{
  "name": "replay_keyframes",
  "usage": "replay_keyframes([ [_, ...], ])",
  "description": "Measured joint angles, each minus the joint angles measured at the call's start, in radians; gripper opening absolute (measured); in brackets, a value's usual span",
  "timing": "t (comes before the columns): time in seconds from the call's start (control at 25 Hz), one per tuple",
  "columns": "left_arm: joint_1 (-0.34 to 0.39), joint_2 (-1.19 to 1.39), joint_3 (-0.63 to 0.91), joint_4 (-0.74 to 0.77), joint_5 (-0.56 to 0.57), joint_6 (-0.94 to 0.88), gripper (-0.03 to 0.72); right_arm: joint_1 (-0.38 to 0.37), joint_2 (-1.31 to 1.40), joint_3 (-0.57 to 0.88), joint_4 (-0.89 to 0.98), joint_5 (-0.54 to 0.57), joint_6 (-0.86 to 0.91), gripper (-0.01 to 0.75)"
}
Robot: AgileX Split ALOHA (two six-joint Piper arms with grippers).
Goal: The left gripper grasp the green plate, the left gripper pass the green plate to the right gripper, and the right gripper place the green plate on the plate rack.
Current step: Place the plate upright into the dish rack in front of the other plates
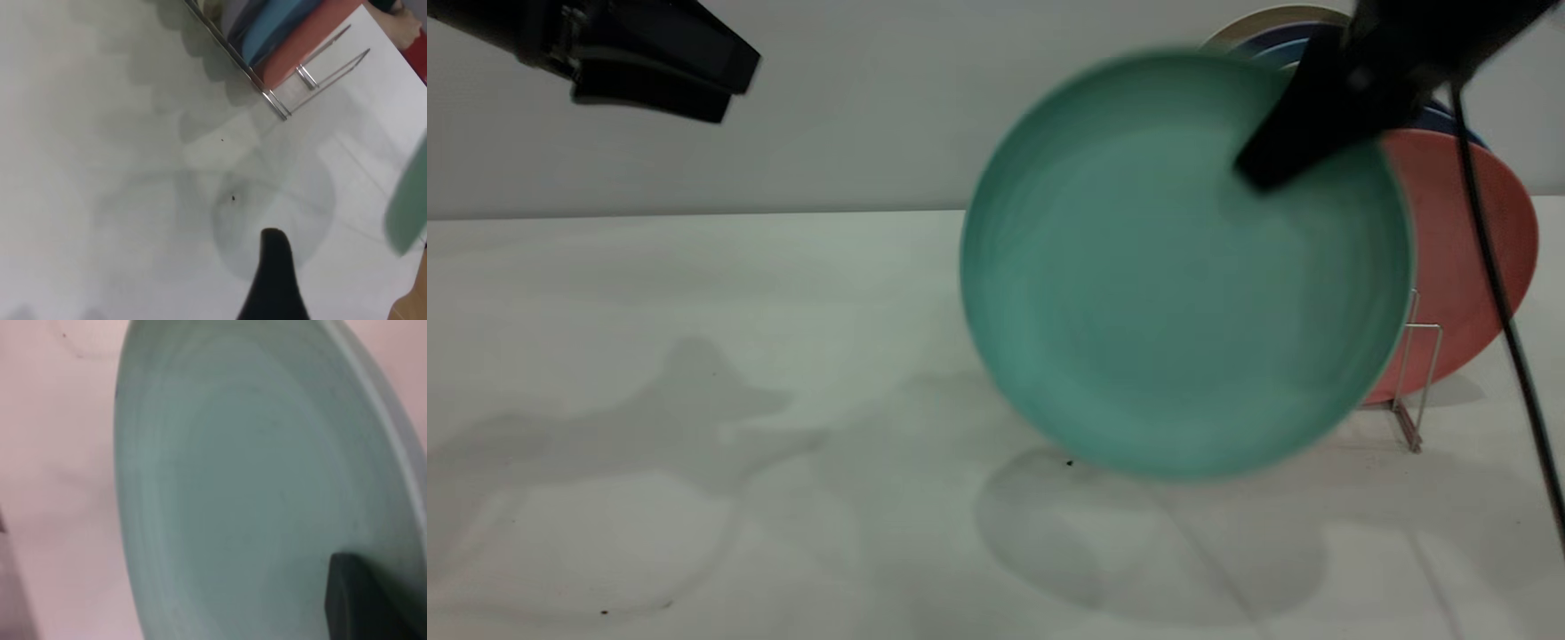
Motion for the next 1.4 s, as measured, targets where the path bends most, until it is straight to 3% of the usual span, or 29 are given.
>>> replay_keyframes([
  [0.2,0.0,-0.001,0.002,0.0,0.0,0.001,0.592,0.0,-0.152,0.0,-0.019,-0.062,-0.394,0.092],
  [0.32,0.0,-0.001,0.002,0.001,0.0,0.001,0.591,-0.019,-0.183,0.0,-0.034,-0.111,-0.506,0.092],
  [0.6,0.0,-0.001,0.002,0.001,0.0,0.001,0.589,-0.109,-0.133,0.0,-0.048,-0.257,-0.563,0.092],
  [0.8,0.0,-0.001,0.002,0.001,-0.001,0.001,0.589,-0.176,-0.126,0.02,-0.048,-0.206,-0.499,0.092],
  [1.0,0.0,-0.001,0.002,0.002,-0.005,0.001,0.589,-0.185,-0.111,0.085,-0.033,-0.217,-0.538,0.092],
  [1.4,0.0,-0.001,0.002,0.005,-0.005,0.0,0.589,-0.185,-0.075,0.088,0.183,-0.29,-0.725,0.092],
])
